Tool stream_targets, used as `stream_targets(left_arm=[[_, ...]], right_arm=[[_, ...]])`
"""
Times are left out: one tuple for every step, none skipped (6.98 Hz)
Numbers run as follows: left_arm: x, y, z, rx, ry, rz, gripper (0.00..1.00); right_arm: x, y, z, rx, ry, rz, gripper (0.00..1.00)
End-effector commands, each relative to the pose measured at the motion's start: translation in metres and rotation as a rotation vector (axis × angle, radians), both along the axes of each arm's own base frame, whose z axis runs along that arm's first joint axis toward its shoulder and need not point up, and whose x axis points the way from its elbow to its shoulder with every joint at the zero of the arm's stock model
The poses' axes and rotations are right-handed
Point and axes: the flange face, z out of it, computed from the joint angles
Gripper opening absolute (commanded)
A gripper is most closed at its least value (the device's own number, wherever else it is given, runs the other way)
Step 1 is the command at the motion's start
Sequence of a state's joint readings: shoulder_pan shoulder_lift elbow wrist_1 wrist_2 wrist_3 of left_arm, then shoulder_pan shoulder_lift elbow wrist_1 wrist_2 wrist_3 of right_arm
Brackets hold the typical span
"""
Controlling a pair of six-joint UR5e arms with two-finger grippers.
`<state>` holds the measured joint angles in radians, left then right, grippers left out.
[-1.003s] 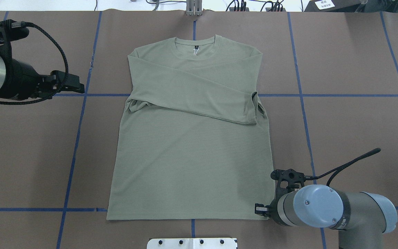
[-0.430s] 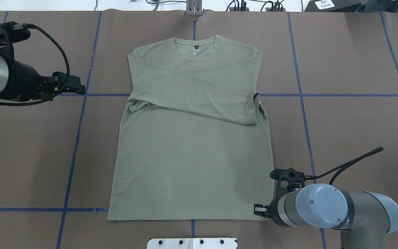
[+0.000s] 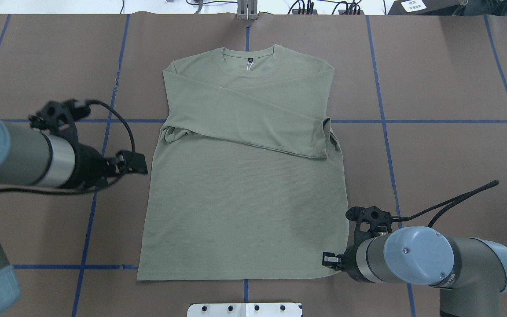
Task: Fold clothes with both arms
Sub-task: 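Lower the left gripper to the other near hem corner while the right gripper waits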
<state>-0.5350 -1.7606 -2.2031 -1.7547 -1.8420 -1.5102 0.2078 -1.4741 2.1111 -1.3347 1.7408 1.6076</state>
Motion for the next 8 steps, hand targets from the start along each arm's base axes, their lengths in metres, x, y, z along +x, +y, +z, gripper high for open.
stream_targets(left_arm=[[0.064,0.062,0.015,-0.097,-0.029,0.037,1.0],[0.092,0.081,0.032,-0.116,-0.07,0.03,1.0],[0.114,0.102,0.043,-0.134,-0.097,0.012,0.99],[0.12,0.115,0.049,-0.147,-0.11,0.022,0.99],[0.127,0.12,0.058,-0.152,-0.132,0.03,0.99],[0.127,0.121,0.066,-0.155,-0.149,0.031,0.98],[0.125,0.122,0.074,-0.152,-0.166,0.024,0.98],[0.131,0.121,0.084,-0.15,-0.188,0.015,0.98]], right_arm=[[0.011,-0.017,-0.005,-0.001,-0.011,0.035,0.0],[0.012,-0.018,-0.006,0.0,-0.012,0.038,0.0],[0.012,-0.019,-0.007,0.001,-0.017,0.04,0.0],[0.013,-0.019,-0.012,0.004,-0.029,0.04,0.0],[0.015,-0.02,-0.013,0.004,-0.032,0.043,0.0],[0.015,-0.02,-0.011,0.004,-0.027,0.042,0.0],[0.015,-0.02,-0.012,0.004,-0.029,0.041,0.0],[0.015,-0.02,-0.013,0.005,-0.032,0.042,0.0]])
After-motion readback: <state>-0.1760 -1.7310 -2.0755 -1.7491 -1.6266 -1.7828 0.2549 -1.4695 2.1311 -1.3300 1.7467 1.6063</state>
